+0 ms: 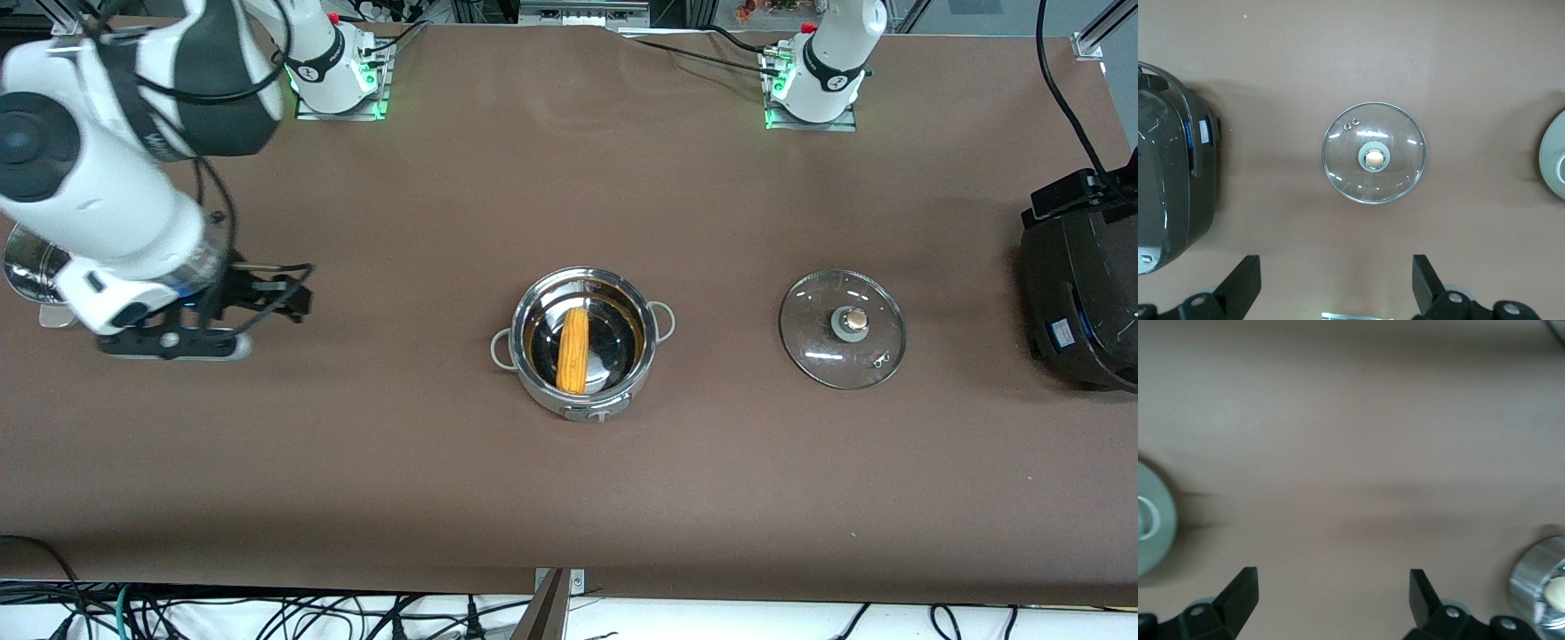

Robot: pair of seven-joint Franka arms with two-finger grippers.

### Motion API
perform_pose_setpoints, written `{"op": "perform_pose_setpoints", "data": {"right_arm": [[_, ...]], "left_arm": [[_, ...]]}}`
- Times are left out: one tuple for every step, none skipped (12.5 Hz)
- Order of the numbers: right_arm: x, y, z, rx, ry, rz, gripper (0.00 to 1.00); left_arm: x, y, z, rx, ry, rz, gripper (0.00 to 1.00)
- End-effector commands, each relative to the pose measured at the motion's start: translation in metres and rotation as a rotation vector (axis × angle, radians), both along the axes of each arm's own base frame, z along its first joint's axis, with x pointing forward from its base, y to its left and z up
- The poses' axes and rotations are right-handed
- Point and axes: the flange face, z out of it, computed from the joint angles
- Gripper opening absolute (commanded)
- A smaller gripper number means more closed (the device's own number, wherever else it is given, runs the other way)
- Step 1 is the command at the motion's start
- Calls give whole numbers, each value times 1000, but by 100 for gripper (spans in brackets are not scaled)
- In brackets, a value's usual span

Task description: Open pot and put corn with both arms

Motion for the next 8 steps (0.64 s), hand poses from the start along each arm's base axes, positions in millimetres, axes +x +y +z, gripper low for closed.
{"op": "perform_pose_setpoints", "data": {"right_arm": [[-13,-18,7,-19,59,-3,100],[-13,-32,9,-20,67,-26,100],[-11,-61,12,-11,64,-60,100],[-14,-84,13,10,69,-90,100],[-16,-113,13,81,60,-127,100],[-20,-144,11,154,59,-170,100],[-25,-158,10,170,49,-187,100],[-33,-164,10,168,35,-201,100]], "left_arm": [[-3,0,7,1,-1,0,100],[-4,0,8,1,-1,0,100],[-3,1,7,1,-1,1,100],[-3,0,7,1,-1,0,100],[-3,1,8,1,-4,-2,100],[-2,1,6,-1,-6,-2,100],[-1,0,6,-1,-4,-2,100],[-1,0,6,-1,-4,-2,100]]}}
